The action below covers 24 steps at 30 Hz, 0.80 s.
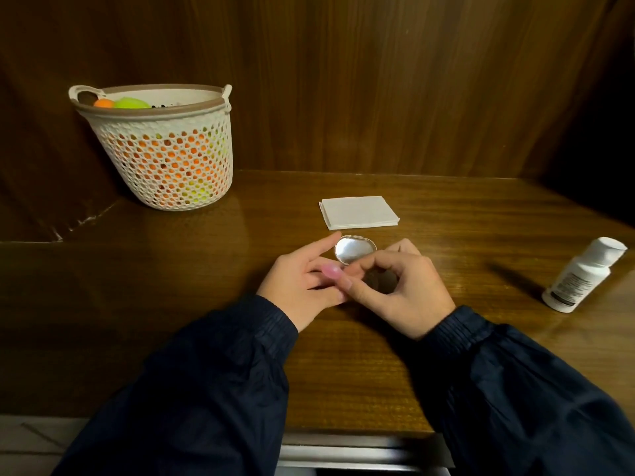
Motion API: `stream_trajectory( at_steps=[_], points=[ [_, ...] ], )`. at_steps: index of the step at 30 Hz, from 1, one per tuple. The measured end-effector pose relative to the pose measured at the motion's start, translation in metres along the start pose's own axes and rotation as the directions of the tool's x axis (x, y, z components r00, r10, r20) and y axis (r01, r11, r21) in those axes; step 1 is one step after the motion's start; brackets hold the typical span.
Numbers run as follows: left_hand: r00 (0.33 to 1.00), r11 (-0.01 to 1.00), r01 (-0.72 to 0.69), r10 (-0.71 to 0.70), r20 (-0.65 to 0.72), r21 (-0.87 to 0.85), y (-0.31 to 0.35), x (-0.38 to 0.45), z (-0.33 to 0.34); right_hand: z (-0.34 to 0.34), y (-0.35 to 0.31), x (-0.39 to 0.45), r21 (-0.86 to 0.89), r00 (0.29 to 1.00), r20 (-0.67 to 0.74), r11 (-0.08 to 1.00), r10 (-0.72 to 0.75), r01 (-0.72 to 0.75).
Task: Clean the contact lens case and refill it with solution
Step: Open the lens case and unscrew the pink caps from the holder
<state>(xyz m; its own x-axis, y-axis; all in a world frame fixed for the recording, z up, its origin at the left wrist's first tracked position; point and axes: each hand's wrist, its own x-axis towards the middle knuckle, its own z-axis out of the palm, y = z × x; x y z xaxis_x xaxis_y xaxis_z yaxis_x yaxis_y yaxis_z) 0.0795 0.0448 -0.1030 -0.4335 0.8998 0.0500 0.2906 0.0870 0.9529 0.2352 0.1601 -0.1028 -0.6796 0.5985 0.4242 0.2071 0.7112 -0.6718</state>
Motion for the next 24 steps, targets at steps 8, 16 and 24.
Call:
stream_trajectory(
  at_steps=[8, 16, 24],
  points=[
    [0.999, 0.995, -0.009, 0.004, -0.054, -0.095, -0.004, 0.003, -0.003, -0.005, 0.004, 0.002, -0.003, 0.971, -0.239, 1.0, 0.007, -0.008],
    [0.989, 0.991, -0.033, 0.014, -0.145, -0.128, -0.005, 0.004, -0.005, -0.01, 0.024, 0.009, -0.337, 0.937, -0.173, 0.875, 0.304, -0.347],
    [0.991, 0.985, -0.062, 0.043, -0.125, -0.161, -0.006, 0.004, -0.004, -0.015, 0.012, 0.006, -0.249, 0.975, -0.199, 0.957, 0.102, -0.151]
  ],
)
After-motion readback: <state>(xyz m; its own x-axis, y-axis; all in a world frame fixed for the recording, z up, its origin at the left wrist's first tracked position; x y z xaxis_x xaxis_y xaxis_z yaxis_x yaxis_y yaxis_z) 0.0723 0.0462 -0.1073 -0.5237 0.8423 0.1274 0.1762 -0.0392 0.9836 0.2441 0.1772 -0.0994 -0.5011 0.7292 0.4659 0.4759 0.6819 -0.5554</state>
